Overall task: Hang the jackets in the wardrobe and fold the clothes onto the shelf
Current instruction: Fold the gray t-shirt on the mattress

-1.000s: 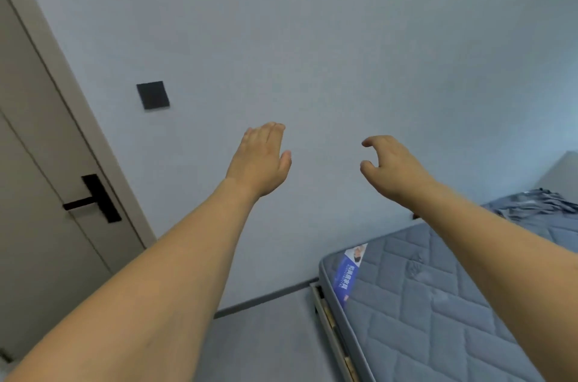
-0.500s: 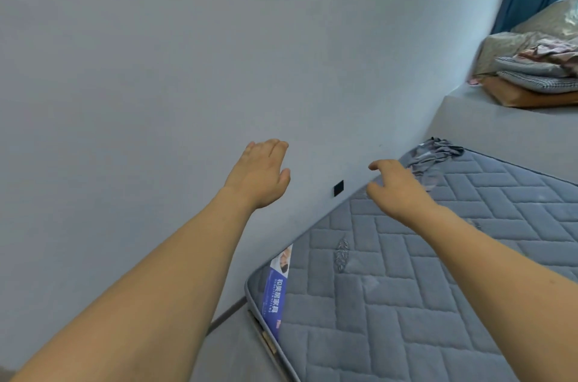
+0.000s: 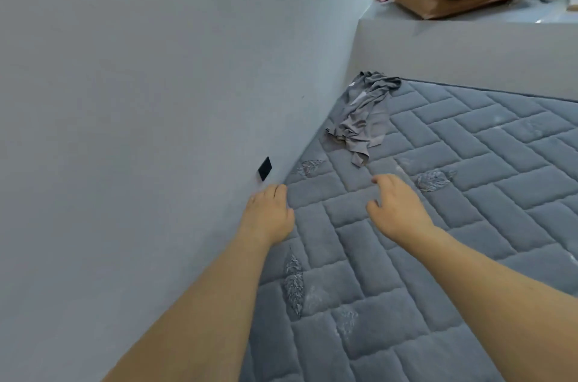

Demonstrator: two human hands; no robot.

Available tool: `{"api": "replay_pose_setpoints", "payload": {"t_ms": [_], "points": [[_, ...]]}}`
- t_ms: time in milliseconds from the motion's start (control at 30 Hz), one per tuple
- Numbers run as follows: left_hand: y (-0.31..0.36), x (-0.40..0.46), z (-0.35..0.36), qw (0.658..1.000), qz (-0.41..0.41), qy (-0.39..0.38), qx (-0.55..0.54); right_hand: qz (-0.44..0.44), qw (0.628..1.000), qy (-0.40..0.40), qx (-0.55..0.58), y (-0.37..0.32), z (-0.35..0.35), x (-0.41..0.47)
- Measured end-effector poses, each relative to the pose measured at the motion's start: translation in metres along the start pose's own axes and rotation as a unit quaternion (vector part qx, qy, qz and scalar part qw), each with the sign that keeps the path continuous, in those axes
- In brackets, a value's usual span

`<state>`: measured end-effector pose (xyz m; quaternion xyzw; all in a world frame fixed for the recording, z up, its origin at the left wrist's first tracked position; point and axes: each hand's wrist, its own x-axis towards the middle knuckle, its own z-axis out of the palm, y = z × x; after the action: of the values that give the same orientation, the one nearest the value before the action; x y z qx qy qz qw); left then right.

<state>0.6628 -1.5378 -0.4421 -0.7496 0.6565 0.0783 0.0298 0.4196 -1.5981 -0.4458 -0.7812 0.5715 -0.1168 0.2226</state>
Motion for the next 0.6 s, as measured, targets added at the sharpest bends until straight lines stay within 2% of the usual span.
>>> {"api": "replay_pose_setpoints", "payload": {"t_ms": [100, 167, 267, 333, 400, 467, 600], "points": [[0.027, 0.083, 0.116, 0.998, 0.039, -0.045, -0.022, 0.006, 0.998, -0.025, -0.053, 0.061, 0.096, 0.042], [0.045, 0.123, 0.180, 0.995, 0.073, -0.059, -0.020, 0.021, 0.997, -0.014, -0.073, 0.108, 0.141, 0.064], [0.053, 0.151, 0.266, 0.995, 0.057, -0.083, -0.016, 0.023, 0.990, 0.020, -0.134, 0.180, 0.181, 0.103], [0.051, 0.147, 0.309, 0.997, 0.043, -0.064, -0.003, 0.052, 0.986, 0.015, -0.159, 0.214, 0.199, 0.126], [0.045, 0.143, 0.335, 0.999, 0.042, -0.014, 0.012, 0.079, 0.982, -0.002, -0.172, 0.237, 0.222, 0.140], [0.045, 0.152, 0.344, 0.997, 0.078, 0.021, -0.008, 0.079, 0.977, 0.011, -0.197, 0.254, 0.244, 0.143], [0.040, 0.221, 0.324, 0.987, 0.163, 0.003, -0.004, 0.085, 0.979, 0.018, -0.186, 0.255, 0.255, 0.146]]}}
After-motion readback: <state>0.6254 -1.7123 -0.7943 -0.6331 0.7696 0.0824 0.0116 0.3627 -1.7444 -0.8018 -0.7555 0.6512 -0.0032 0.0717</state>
